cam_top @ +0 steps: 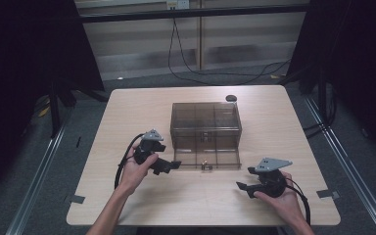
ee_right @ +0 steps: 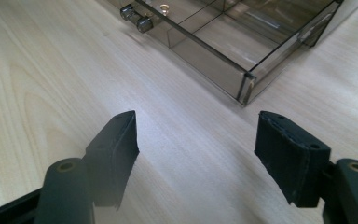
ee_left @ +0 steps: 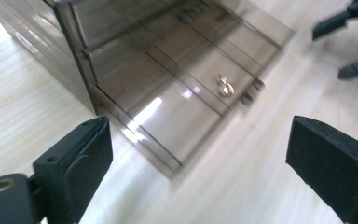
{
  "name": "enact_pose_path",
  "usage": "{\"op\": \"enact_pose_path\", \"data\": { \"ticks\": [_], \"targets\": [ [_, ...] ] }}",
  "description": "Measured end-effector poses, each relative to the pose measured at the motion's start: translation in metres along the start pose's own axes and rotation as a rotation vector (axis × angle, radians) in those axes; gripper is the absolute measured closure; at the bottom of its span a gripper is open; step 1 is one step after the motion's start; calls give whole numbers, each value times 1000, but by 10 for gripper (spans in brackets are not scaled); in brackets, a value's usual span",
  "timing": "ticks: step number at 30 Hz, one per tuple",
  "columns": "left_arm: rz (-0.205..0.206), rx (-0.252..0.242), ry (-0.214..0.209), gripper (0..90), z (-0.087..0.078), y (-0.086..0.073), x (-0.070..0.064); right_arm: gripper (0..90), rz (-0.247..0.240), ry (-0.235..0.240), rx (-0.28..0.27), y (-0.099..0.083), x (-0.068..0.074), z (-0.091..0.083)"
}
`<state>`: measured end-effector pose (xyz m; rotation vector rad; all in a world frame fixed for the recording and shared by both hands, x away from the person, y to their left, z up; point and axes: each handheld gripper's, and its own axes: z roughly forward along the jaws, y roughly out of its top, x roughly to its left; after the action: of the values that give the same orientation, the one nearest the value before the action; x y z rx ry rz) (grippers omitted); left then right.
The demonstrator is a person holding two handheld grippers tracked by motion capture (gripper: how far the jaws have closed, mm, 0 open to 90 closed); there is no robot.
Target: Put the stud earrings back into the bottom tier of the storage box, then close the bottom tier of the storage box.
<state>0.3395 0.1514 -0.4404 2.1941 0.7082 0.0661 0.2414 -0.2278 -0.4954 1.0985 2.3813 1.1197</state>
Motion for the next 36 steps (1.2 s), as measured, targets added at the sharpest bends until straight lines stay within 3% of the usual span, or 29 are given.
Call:
{"op": "enact_pose_path", "data": {
  "ticks": [5, 7, 13, 15, 21, 23, 25, 27, 30, 36],
  "targets": [
    [-4, -15, 33, 55, -8, -13, -4, 317, 4, 15, -15, 3, 0, 1],
    [-14, -50, 24, 62, -12, -20, -4, 333, 0, 21, -12, 4, 1, 2],
    [-56, -64, 27, 60, -22, -35, -2, 401, 5, 36, -13, 9, 2, 9],
    [-69, -55, 29, 57, -26, -43, -2, 442, -2, 49, -17, 12, 5, 11],
    [-86, -39, 39, 57, -39, -65, -7, 449, -17, 68, -16, 20, 11, 17],
    [-67, -35, 55, 55, -43, -70, -12, 456, -32, 73, -9, 22, 13, 20],
    [-73, -25, 39, 50, -48, -76, -17, 456, -41, 76, 2, 25, 17, 23],
    [-73, -17, 50, 47, -51, -82, -21, 456, -44, 94, 0, 27, 22, 27],
    [-95, -20, 53, 46, -53, -91, -25, 458, -70, 101, 14, 34, 26, 34],
    [-67, -2, 64, 47, -55, -101, -37, 490, -82, 116, 13, 48, 30, 44]
  ]
}}
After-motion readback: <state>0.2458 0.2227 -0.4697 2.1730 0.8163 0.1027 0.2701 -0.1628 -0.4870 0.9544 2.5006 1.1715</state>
